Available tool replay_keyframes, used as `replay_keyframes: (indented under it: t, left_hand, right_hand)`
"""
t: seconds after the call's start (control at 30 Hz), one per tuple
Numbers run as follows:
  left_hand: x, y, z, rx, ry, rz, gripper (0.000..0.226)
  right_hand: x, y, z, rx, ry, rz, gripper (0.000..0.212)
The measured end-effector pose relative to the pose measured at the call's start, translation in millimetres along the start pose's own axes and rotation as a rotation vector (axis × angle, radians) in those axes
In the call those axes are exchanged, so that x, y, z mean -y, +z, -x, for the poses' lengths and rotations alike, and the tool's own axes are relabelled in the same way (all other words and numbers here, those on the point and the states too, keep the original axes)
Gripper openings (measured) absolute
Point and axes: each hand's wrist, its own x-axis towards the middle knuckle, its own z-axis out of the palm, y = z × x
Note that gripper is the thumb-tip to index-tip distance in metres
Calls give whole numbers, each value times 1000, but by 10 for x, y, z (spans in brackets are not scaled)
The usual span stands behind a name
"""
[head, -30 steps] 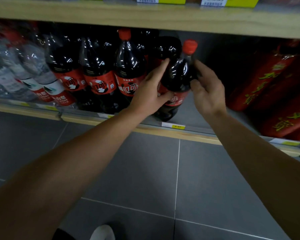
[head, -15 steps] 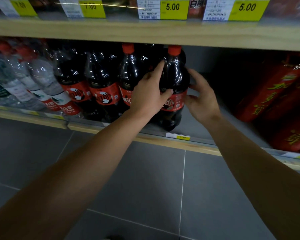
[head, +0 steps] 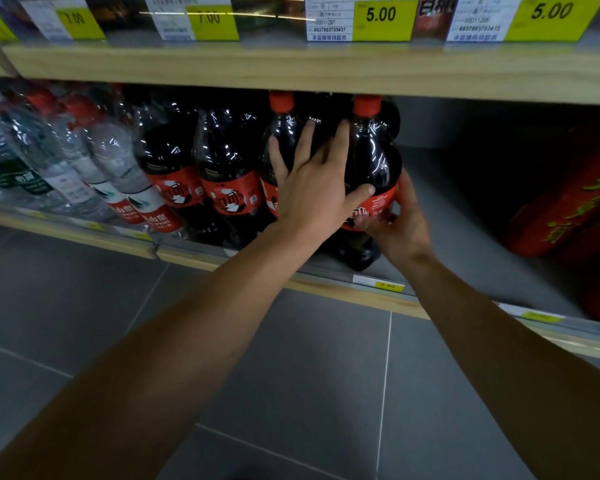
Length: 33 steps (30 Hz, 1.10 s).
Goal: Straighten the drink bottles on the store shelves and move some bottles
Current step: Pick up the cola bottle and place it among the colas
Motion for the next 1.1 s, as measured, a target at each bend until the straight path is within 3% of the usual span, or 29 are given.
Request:
replay_keyframes:
  t: [0.37, 0.53, 0.8, 0.97, 1.1]
  left_hand:
    - [28, -18, 0, 12, -6, 39, 90]
    - [18, -34, 12, 38, -6, 41, 89]
    - [59, -134, 98, -5, -56, 255, 71]
    - [18, -350, 231, 87, 0, 338, 70]
    - [-262, -766, 347, 312, 34, 298, 69]
  right_hand:
    - [-16, 66, -3, -16, 9, 7, 93]
    - [-8, 91, 28, -10, 37, 10, 100]
    - [183, -13, 108, -54, 66, 283, 92]
    - [541, -240, 407, -85, 171, 433, 91]
    - [1010, -601, 878, -25, 303, 581, 85]
